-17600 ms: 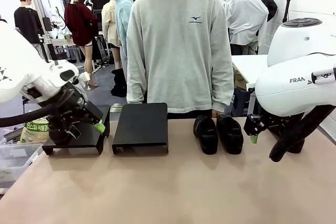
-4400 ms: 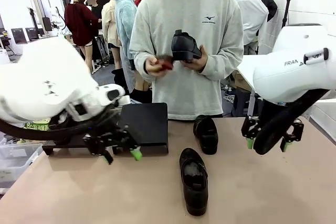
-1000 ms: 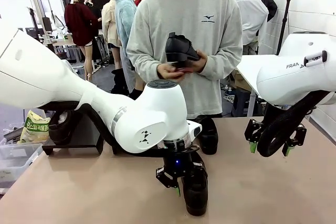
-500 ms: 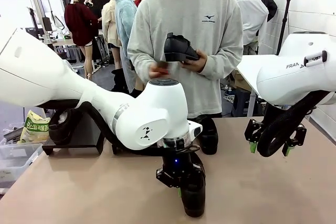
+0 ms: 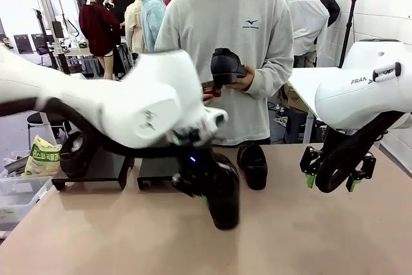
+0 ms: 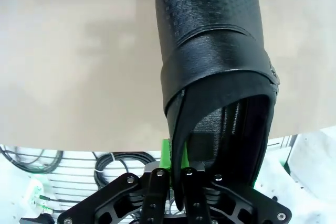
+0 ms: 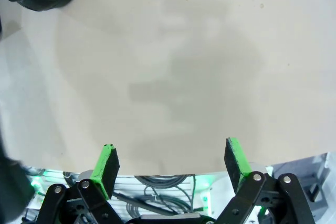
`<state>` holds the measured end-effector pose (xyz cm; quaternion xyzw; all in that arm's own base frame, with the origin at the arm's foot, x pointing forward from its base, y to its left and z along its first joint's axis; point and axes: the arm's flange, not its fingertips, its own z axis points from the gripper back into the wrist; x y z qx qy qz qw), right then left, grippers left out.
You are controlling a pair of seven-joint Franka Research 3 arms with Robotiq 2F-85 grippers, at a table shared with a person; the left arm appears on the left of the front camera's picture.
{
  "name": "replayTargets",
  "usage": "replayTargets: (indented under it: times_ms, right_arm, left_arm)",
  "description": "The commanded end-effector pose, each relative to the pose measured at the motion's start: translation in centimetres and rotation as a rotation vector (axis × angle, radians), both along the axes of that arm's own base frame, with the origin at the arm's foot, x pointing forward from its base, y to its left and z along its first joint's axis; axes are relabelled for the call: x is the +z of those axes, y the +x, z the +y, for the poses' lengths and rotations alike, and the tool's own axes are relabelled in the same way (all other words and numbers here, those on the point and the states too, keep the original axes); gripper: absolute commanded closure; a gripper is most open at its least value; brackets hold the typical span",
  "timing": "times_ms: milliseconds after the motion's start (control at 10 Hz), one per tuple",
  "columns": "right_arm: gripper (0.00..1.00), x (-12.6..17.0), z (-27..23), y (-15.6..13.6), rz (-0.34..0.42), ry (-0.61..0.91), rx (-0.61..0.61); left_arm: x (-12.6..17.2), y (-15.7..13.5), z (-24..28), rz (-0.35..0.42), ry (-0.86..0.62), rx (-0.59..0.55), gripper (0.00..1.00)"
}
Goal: Organize the shoes by placing them on the stand.
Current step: Place the Shoe from the middle of the table onto the Shoes Stand.
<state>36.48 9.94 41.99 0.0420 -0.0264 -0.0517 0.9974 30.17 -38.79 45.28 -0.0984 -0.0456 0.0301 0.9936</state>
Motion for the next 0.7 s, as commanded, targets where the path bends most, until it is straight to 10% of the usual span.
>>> replayTargets:
  times_ms: [0,600]
  right_arm:
    - [0.0,0.0,0.1,-0.1,0.004,-0.014,-0.006]
    - [0.0,0.0,0.1,-0.1,0.004,-0.014,-0.006]
  left_arm:
    - [2.8,-0.2,7.4,-0.078,0.005,-0.041,1.0]
    - [5.5,5.6,25.0,-0.36,0.127,-0.137,1.0]
